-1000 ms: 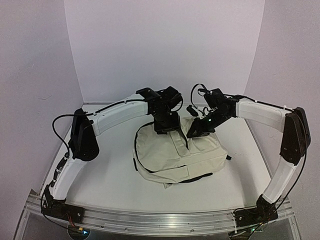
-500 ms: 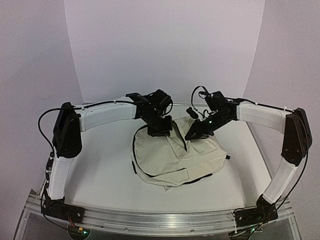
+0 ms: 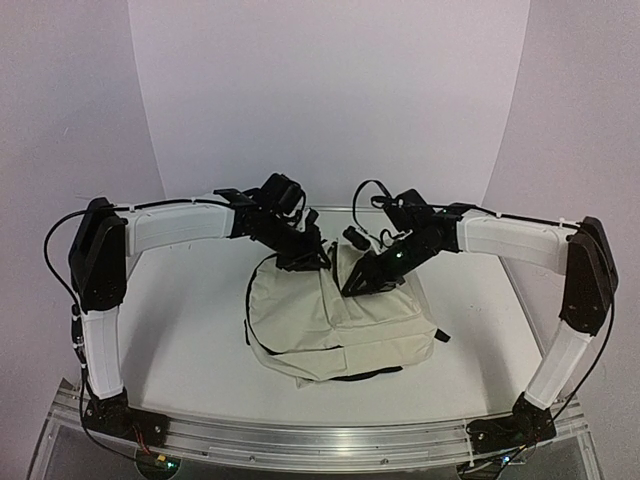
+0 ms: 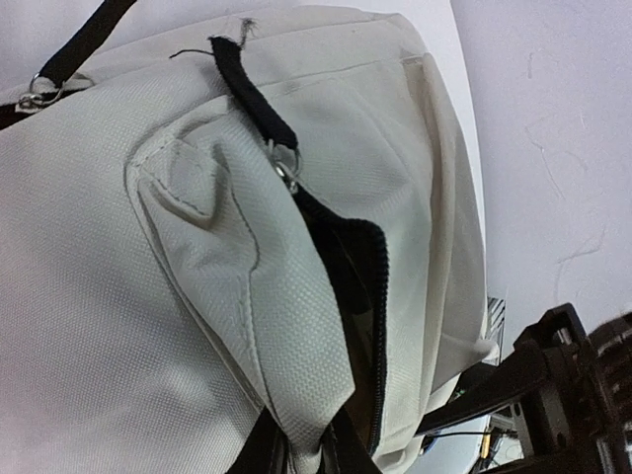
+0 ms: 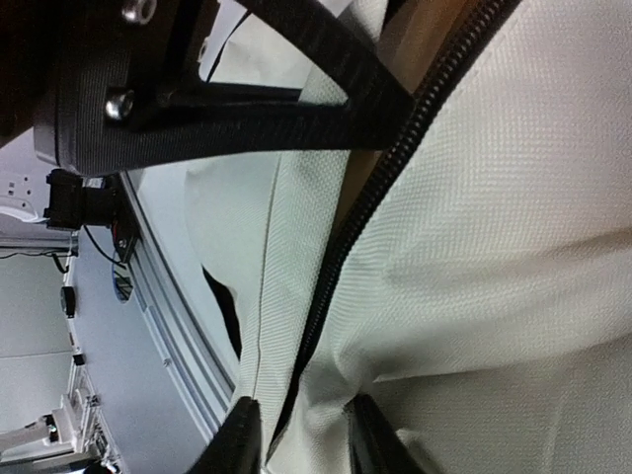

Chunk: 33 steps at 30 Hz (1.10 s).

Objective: Pack the student bag
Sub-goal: Zip the student bag at the center of the board.

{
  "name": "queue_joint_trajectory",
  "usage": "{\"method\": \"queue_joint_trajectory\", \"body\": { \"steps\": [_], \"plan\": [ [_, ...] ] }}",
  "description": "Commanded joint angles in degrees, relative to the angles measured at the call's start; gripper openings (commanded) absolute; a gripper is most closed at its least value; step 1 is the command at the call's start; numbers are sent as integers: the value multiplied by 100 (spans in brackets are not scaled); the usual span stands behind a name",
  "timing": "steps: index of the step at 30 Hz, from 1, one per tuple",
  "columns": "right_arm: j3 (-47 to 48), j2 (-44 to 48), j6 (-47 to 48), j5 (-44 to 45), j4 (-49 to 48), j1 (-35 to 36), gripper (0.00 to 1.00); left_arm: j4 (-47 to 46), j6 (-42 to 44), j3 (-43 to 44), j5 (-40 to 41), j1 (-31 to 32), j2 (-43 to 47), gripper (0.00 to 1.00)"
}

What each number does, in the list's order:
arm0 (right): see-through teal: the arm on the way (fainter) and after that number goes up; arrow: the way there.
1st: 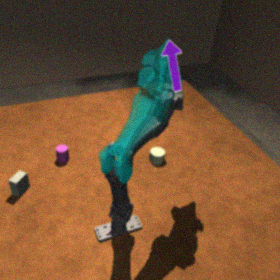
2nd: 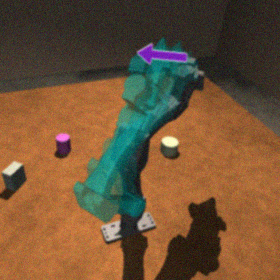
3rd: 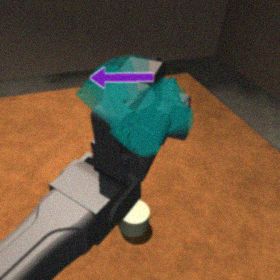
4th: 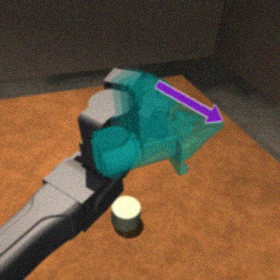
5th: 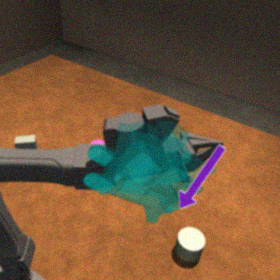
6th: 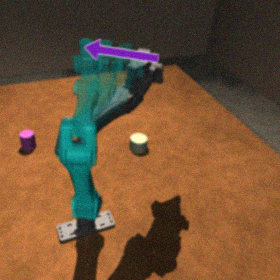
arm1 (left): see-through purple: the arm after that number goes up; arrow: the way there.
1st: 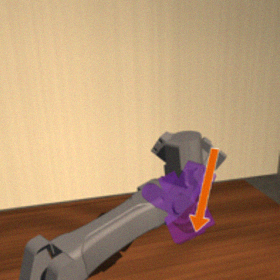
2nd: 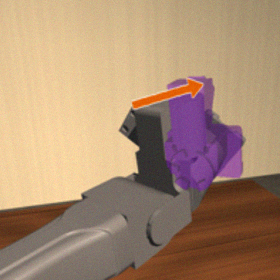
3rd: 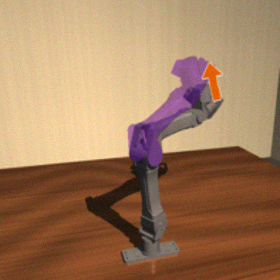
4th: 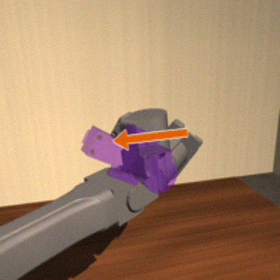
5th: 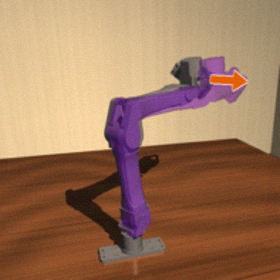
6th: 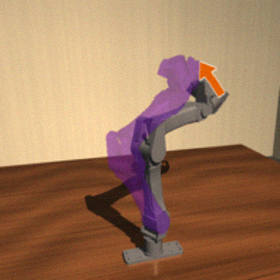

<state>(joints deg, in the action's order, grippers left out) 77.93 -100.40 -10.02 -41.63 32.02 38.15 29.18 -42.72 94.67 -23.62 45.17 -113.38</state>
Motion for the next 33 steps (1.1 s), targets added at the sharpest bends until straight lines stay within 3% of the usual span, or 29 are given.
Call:
{"method": "queue_joint_trajectory", "body": {
  "steps": [1,7,11,19,27,33],
  "plan": [
    [786,88,296,-533,675,-419,45,-425,530,103,-560,-79,555,21],
    [1882,-241,306,-480,839,-933,68,-588,401,-552,-221,-159,1121,56],
    [2092,-644,239,-270,818,-992,69,-803,172,-707,75,-336,1274,68],
    [2261,-1204,502,155,805,-1036,65,-596,58,398,162,-674,259,66],
    [1349,-1036,809,79,802,-947,52,-508,23,1473,-568,-835,-820,61],
    [800,-836,1224,461,797,-692,50,-315,97,2102,-964,-834,-1443,59]
  ]
}}
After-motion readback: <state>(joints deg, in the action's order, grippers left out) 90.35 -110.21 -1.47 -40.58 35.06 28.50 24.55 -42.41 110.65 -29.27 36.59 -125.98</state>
